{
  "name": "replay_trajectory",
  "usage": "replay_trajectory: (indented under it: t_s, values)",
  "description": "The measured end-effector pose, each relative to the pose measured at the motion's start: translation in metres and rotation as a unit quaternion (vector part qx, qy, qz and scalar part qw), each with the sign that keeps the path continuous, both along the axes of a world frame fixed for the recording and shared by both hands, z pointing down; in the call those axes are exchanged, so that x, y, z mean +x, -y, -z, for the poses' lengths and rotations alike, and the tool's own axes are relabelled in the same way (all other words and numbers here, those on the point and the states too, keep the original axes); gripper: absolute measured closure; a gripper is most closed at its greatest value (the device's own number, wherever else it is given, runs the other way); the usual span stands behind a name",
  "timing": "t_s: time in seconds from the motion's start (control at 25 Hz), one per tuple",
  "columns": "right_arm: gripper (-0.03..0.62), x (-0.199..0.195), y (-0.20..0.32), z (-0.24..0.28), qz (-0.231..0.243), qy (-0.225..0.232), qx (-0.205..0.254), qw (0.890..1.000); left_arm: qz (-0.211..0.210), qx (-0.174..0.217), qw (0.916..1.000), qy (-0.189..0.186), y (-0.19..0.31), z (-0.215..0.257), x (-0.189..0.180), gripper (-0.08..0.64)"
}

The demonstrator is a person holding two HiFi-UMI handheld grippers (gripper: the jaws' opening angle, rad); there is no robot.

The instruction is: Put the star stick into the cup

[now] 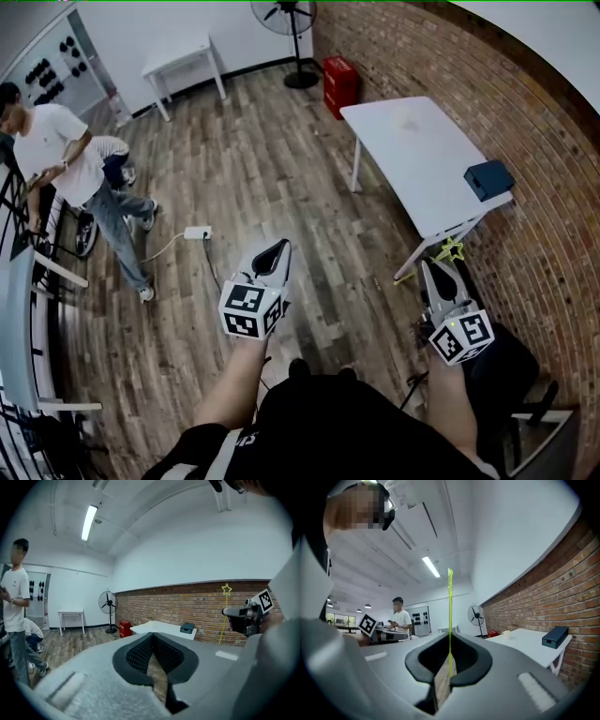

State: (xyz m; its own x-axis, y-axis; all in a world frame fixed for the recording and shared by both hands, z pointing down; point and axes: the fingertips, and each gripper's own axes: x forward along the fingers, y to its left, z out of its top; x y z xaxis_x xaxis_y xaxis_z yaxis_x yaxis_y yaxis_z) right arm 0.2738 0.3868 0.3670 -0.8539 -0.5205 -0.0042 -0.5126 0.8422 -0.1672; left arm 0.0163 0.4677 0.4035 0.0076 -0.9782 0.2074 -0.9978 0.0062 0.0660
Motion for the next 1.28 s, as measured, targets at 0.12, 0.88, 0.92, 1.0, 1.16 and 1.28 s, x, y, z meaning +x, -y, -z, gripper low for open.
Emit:
replay_trajectory:
  t_s: [0.12, 0.88, 0.92, 1.0, 1.16, 1.28]
  values:
    - [0.580, 0.000, -0.005, -0.003, 0.019, 0.009, -0.019, 1.000, 0.000, -0.001, 1.0000, -0.002, 0.000, 0.000, 0.005, 0.554]
    - [0.578, 0.063, 0.018, -0.013, 0.004, 0.012, -0.022, 1.000, -0.017, -0.002, 0.9998, -0.005, 0.029, -0.008, 0.066, 0.554]
    - [0.578, 0.060, 0.023, -0.013, 0.004, 0.012, -0.023, 1.000, -0.018, -0.003, 0.9998, -0.007, 0.035, -0.010, 0.063, 0.554]
    - [0.578, 0.053, 0.036, -0.016, 0.004, 0.010, -0.026, 1.000, -0.020, -0.005, 0.9997, -0.014, 0.050, -0.015, 0.057, 0.554]
    - [0.577, 0.029, 0.070, -0.023, 0.002, 0.003, -0.033, 0.999, -0.023, -0.008, 0.9995, -0.021, 0.080, -0.023, 0.034, 0.554]
    - [0.577, -0.003, 0.096, -0.027, 0.006, -0.001, -0.036, 0.999, -0.016, -0.014, 0.9992, -0.033, 0.106, -0.033, 0.002, 0.554]
